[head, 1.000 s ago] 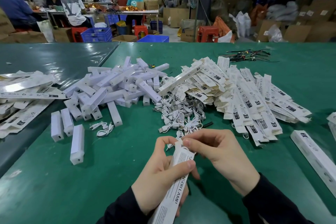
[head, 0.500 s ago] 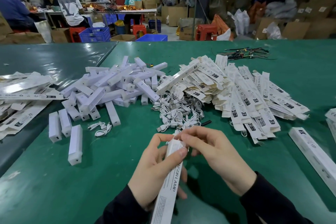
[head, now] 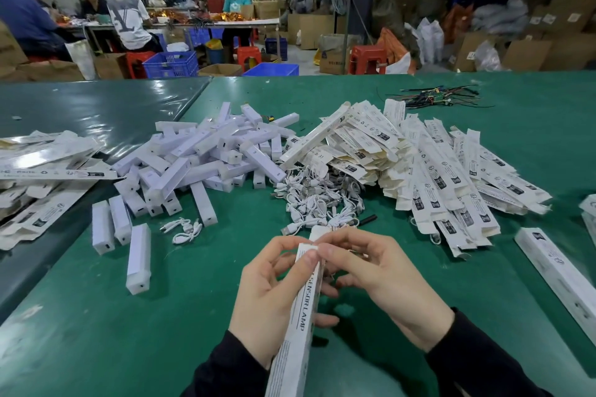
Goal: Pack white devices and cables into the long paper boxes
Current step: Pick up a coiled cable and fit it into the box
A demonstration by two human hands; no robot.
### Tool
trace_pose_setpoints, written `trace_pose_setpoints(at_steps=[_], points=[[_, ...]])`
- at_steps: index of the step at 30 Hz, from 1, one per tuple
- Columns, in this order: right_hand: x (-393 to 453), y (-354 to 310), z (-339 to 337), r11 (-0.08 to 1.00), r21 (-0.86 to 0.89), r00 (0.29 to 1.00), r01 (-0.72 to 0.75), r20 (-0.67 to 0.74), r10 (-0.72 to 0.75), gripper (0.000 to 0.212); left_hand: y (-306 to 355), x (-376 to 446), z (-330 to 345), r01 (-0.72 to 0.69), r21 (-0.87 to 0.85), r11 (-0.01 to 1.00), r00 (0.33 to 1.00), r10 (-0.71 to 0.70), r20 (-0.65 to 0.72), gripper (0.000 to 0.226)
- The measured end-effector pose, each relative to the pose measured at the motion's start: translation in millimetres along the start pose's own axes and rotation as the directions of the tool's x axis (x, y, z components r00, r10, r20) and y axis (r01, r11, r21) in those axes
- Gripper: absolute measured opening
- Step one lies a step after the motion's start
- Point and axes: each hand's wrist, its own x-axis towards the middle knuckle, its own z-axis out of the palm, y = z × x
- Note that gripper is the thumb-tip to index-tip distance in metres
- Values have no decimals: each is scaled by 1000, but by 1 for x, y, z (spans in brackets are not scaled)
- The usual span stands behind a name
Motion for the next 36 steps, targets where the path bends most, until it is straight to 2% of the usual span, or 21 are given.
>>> trace_pose_setpoints(at_steps=[6, 10, 12, 14, 21, 24, 36], points=[[0, 1, -2, 999, 24, 999, -29, 21, 29, 21, 0, 0, -1, 23, -33, 999, 999, -22, 45, 33], [1, 0, -2, 980, 153, 989, -124, -63, 135, 43, 0, 0, -1, 10, -23, 1000, 998, -8, 66, 26], [2, 0, -2, 961, 213, 975, -179, -94, 203, 40, -2, 0, 0, 10, 4, 1000, 996, -10, 91, 19], [2, 0, -4, 961, 184, 967, -209, -105, 230, 39, -4, 0, 1, 15, 37, 999, 995, -19, 103, 25], [-1, -3, 0, 990, 85, 990, -117, -70, 123, 29, -9, 4, -3, 30, -4, 1000, 997, -30, 77, 46], [0, -1, 0, 988, 99, 988, -118, -91, 127, 9, -10, 4, -3, 42, -7, 999, 997, -41, 72, 50], [0, 0, -3, 984, 98, 982, -147, -104, 157, 12, -12, 2, -1, 58, 10, 998, 995, -59, 78, 48]])
